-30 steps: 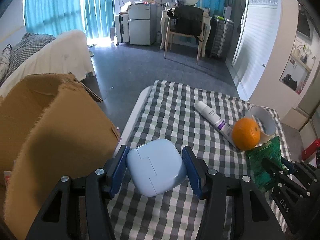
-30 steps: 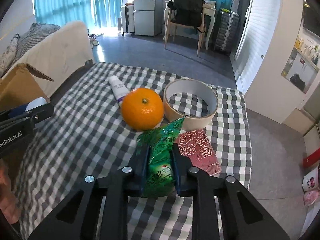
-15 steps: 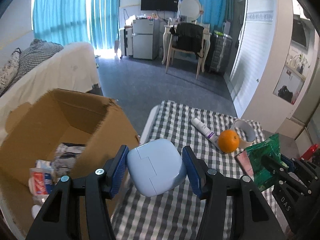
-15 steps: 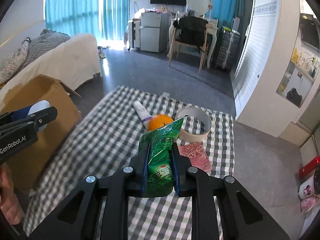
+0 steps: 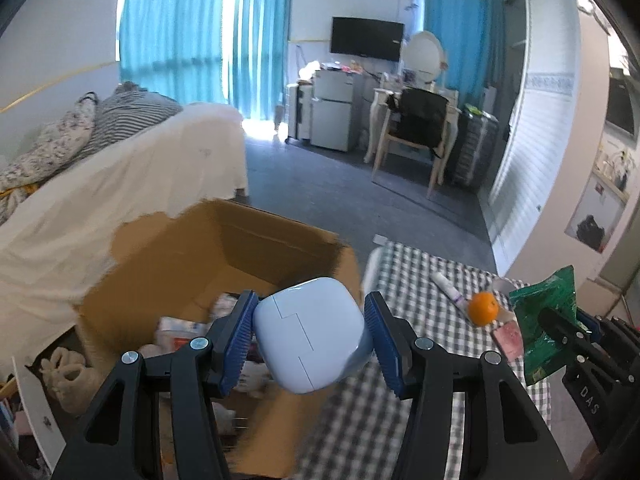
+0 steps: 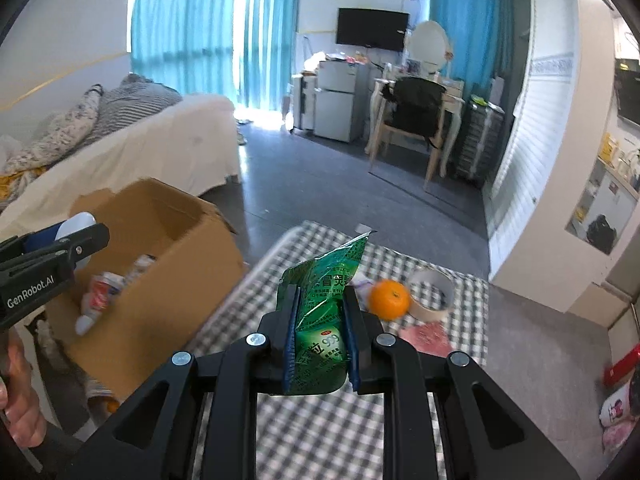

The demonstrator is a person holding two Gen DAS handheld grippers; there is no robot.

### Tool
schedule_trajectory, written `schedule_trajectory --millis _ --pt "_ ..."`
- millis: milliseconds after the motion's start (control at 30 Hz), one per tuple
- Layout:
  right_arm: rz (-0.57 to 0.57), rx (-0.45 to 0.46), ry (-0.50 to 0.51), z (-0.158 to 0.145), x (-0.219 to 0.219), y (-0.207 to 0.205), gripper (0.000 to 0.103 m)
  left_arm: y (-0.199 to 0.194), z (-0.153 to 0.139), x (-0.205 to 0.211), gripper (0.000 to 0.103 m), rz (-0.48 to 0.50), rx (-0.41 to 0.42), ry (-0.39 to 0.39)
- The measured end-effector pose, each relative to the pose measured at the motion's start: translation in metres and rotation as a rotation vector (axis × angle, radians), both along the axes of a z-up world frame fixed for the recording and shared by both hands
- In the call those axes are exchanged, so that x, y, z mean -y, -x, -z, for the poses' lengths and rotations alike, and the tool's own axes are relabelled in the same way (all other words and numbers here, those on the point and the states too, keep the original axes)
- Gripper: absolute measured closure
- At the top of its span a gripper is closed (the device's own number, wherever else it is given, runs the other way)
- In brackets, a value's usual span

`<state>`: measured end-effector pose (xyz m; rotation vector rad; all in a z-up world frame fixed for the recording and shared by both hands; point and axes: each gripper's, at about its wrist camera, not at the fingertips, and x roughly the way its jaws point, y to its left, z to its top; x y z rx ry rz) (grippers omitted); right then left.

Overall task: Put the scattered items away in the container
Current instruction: 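Carry the earbud case and green packet over the cardboard box with both tools, then open both tools to drop the earbud case and green packet into the box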

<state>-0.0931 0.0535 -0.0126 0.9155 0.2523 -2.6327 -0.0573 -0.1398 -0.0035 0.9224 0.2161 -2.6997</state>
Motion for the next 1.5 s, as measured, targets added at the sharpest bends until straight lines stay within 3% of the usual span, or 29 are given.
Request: schedule_trajectory --millis 333,767,900,967,1000,1500 --pt "-0.158 0.018 0.045 -0.001 0.096 -0.003 0.084 -0.024 0.010 0.077 0.047 -0.114 0.028 0.003" --pt "-0.334 0.101 -0.013 0.052 0.204 0.019 0.082 -0.026 0.033 0.130 0.047 -0.200 0.075 0.010" --pt "-0.316 0.117 -0.002 0.063 0.206 0.026 0.075 -0.021 0.042 0.134 0.047 -0.201 0.091 0.004" --pt "-0.293 0.107 0.018 0.061 0.200 0.028 0.049 -0.019 0.045 0.134 0.047 -0.200 0.097 0.002" --pt "-0.285 0.099 0.028 0.058 0.197 0.029 0.044 -0.018 0.046 0.134 0.047 -0.197 0.098 0.000" --pt "-0.243 0.043 0.044 0.037 0.163 0.019 0.038 -0.020 0.040 0.123 0.047 -0.176 0.083 0.006"
